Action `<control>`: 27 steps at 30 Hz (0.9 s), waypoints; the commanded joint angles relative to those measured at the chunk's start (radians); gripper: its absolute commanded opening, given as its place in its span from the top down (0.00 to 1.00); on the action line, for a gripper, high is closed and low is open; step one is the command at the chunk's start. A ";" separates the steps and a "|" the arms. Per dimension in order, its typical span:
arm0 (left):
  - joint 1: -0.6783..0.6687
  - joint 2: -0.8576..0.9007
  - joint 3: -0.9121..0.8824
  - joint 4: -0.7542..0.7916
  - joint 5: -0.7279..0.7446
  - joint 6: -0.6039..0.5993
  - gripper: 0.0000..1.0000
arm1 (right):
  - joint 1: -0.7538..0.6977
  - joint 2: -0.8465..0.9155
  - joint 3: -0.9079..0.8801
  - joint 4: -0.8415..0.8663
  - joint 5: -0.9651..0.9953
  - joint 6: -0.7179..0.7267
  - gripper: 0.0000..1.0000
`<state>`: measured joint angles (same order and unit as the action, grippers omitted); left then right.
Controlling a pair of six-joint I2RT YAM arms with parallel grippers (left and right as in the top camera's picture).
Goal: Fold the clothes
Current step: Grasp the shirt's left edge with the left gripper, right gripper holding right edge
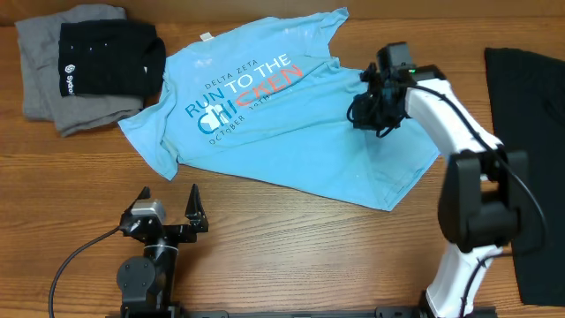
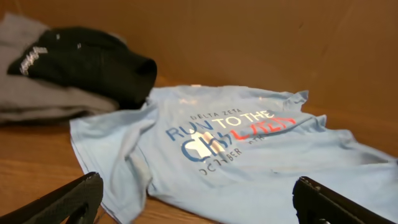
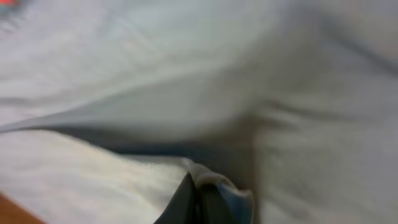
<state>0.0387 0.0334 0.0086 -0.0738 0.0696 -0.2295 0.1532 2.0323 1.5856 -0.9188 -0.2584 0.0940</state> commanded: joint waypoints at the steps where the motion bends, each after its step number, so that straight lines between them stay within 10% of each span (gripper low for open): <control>1: -0.005 0.064 0.023 0.033 0.062 -0.077 0.00 | 0.003 -0.100 0.039 0.000 -0.004 0.015 0.96; 13: -0.005 0.641 0.590 -0.311 0.058 0.171 0.00 | 0.003 -0.101 0.039 0.004 -0.004 0.015 0.96; 18: -0.006 0.918 0.682 -0.321 0.209 0.134 0.00 | 0.003 -0.101 0.039 -0.001 -0.004 0.015 0.96; 27: 0.085 1.247 0.742 -0.306 0.029 -0.055 0.00 | 0.003 -0.101 0.039 -0.009 -0.004 0.014 0.96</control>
<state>0.0776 1.1923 0.6910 -0.3782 0.1448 -0.1947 0.1532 1.9442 1.6073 -0.9329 -0.2584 0.1047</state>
